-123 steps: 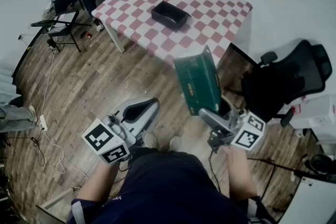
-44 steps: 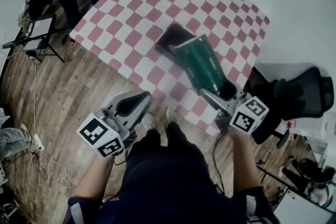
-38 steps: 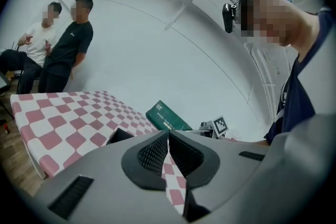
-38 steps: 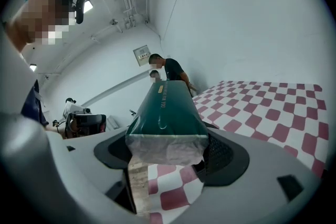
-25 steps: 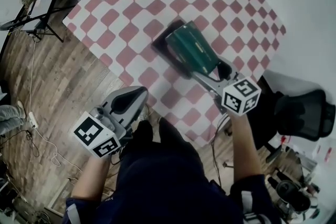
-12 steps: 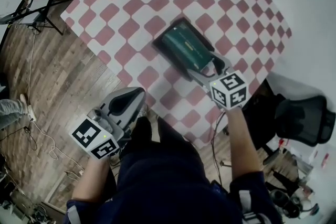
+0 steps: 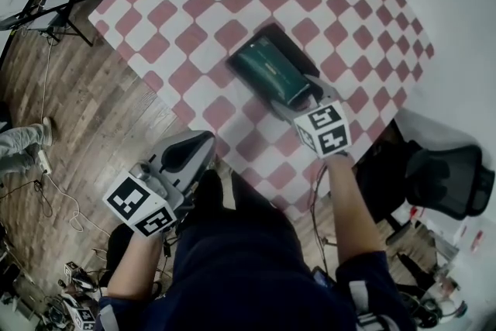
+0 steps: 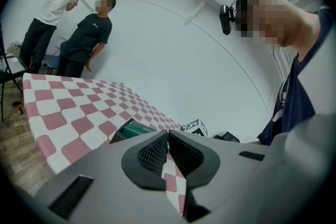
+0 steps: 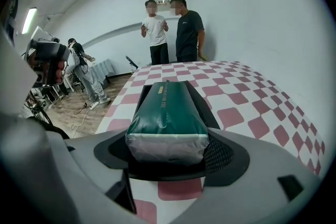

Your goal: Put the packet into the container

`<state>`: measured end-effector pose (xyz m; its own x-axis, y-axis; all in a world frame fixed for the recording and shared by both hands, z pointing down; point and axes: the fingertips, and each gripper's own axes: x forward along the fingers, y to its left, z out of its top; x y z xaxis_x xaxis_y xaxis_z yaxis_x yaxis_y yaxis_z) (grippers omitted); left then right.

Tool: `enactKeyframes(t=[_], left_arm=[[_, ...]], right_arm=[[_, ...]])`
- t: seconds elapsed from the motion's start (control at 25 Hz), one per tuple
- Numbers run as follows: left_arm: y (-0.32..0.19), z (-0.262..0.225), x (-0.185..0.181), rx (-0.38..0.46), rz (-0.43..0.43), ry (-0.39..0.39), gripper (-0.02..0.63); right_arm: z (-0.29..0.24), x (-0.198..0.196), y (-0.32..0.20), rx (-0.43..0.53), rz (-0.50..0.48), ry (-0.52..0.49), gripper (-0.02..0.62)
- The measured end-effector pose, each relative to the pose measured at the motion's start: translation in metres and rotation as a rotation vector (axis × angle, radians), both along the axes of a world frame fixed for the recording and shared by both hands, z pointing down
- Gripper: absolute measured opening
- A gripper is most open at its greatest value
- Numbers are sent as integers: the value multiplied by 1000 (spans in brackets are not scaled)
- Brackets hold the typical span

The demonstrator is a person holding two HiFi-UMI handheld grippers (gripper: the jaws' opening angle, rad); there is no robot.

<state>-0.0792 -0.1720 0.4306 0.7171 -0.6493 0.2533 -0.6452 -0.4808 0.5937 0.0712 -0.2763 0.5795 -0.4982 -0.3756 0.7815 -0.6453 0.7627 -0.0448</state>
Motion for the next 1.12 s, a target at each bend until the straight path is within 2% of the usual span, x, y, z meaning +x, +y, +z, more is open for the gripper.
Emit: enactKeyframes(t=[0.52,0.84,1.12], left_arm=[[3,2,-2,-6,-1,2,32],[4,1,0,1,8,-1,32],[5,-3,2,6,13,-7,33]], right_arm=[[9,-7,-2,-17,-39,88,396],[6,-9,0,-31,-79,47,405],[-1,-3,3,-21,-62,50,407]])
